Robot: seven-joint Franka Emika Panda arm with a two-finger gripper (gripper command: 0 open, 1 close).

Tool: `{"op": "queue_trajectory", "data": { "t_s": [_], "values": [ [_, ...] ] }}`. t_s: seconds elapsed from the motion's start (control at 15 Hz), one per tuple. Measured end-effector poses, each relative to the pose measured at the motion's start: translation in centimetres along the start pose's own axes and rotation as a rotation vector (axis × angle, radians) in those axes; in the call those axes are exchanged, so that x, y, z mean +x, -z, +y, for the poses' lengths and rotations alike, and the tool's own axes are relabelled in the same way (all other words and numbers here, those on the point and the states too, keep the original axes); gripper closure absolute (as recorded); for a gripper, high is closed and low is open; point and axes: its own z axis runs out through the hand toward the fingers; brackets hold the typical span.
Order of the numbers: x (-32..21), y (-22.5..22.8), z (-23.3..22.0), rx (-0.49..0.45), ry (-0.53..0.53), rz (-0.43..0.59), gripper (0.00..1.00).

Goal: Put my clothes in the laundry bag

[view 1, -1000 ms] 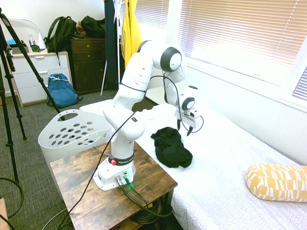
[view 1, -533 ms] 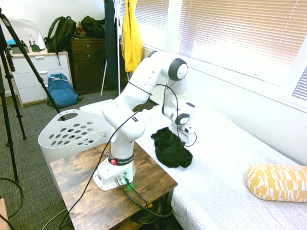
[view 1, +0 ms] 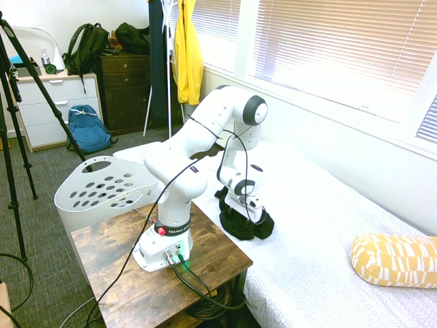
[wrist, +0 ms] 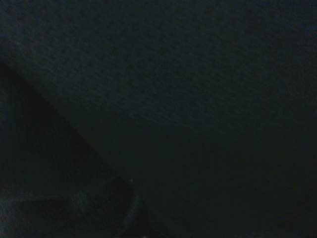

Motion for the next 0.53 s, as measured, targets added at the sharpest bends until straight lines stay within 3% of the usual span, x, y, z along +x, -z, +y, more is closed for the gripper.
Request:
{"op": "queue_trajectory", "data": {
  "t_s": [0.53],
  "values": [
    [-0.01,0.16,-0.24,0.011,0.022,0.02,1.0]
  ]
}}
